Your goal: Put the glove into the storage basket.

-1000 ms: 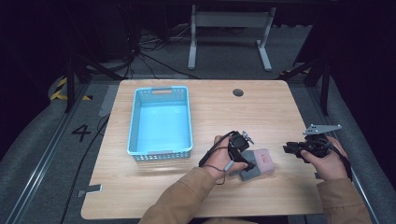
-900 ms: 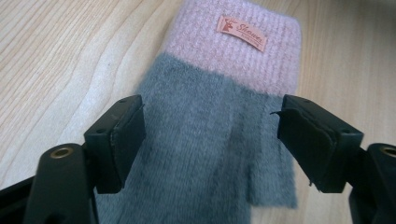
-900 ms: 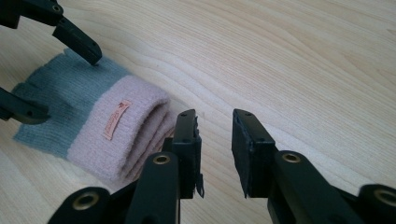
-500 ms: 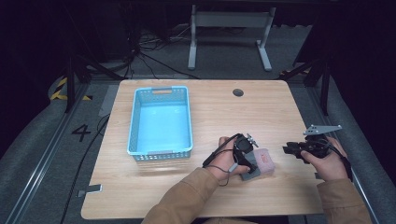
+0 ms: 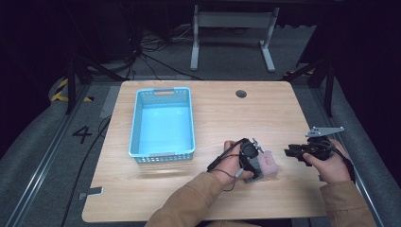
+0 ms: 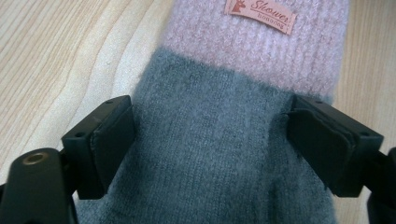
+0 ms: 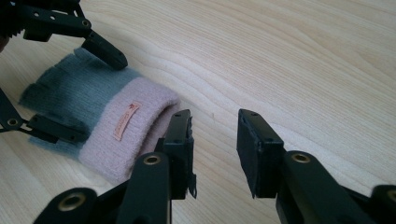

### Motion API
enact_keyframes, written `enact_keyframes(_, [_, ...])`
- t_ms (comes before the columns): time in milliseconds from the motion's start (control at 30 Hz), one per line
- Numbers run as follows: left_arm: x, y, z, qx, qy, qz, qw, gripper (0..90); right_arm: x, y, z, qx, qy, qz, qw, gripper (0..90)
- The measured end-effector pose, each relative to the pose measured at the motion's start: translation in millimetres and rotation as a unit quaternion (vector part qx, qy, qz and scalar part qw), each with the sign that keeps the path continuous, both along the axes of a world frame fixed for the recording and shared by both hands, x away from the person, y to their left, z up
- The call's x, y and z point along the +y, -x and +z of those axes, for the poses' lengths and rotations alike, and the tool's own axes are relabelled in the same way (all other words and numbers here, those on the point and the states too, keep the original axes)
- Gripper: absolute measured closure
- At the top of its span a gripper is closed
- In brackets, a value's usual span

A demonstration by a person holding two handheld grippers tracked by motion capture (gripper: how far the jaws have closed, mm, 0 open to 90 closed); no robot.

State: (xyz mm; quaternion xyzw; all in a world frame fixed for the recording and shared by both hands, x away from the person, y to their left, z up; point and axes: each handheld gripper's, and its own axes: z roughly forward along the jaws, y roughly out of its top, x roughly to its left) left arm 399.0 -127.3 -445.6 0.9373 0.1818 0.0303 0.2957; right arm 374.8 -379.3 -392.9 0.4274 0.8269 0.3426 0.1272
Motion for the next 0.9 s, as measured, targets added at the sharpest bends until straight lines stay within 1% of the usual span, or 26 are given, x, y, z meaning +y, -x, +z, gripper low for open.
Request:
enact_keyframes(67, [-0.3, 1.0, -0.1, -0.006, -0.003, 0.001, 1.0, 17.9, -0.1, 0.1, 0.3, -0.001, -0.002, 0.0, 1.0, 66.3])
enact_keyframes(167, [-0.5, 2.8, -0.5, -0.008, -0.002, 0.005, 1.0, 19.6, -0.1, 0.0, 0.3, -0.001, -0.003, -0.001, 1.0, 66.3])
enact_keyframes(233, [-0.3, 3.9, -0.2, -0.012, -0.005, 0.002, 0.9999, 21.4, -0.1, -0.2, 0.5, -0.001, -0.003, -0.001, 1.0, 66.2])
enact_keyframes(333, [-0.6, 7.0, 0.2, -0.016, -0.004, -0.002, 0.9999, 27.5, 0.3, -1.0, 0.5, -0.003, -0.004, -0.001, 1.0, 66.2])
enact_keyframes(433, [0.6, 8.5, 0.4, -0.018, 0.004, -0.009, 0.9998, 34.9, 2.1, -2.1, -0.2, -0.001, -0.003, 0.002, 1.0, 66.2])
enact_keyframes(500, [1.7, 9.3, 1.3, -0.016, 0.008, -0.015, 0.9997, 43.8, 3.6, -2.9, -0.5, 0.001, -0.003, 0.002, 1.0, 66.2])
enact_keyframes(567, [2.4, 10.6, 1.7, -0.011, 0.014, -0.015, 0.9997, 53.1, 4.9, -4.0, -0.6, -0.001, -0.002, 0.004, 1.0, 66.2])
enact_keyframes(600, [2.9, 10.5, 1.6, -0.012, 0.016, -0.021, 0.9996, 58.0, 5.5, -4.5, -0.5, 0.001, -0.004, 0.006, 1.0, 66.2])
enact_keyframes(633, [3.2, 10.9, 1.4, -0.011, 0.02, -0.023, 0.9995, 60.5, 6.0, -5.0, -0.4, 0.001, -0.003, 0.006, 1.0, 66.2])
enact_keyframes(700, [3.8, 10.4, 1.4, -0.011, 0.022, -0.025, 0.9994, 64.3, 6.4, -6.5, -0.8, 0.0, -0.003, 0.009, 1.0, 66.3])
enact_keyframes(733, [3.8, 10.3, 1.9, -0.01, 0.027, -0.024, 0.9993, 65.8, 6.7, -7.2, -0.9, 0.001, -0.004, 0.009, 1.0, 66.3])
enact_keyframes(767, [3.4, 11.0, 3.1, -0.011, 0.022, -0.026, 0.9994, 66.5, 6.9, -7.7, -0.9, 0.001, -0.004, 0.009, 1.0, 66.3])
enact_keyframes(800, [2.7, 11.6, 3.9, -0.014, 0.022, -0.028, 0.9993, 67.0, 7.2, -8.5, -1.1, 0.0, -0.004, 0.009, 1.0, 66.4])
enact_keyframes(900, [2.4, 12.0, 6.8, -0.016, 0.02, -0.031, 0.9992, 68.2, 7.1, -9.3, -0.8, 0.0, -0.006, 0.01, 0.9999, 66.5])
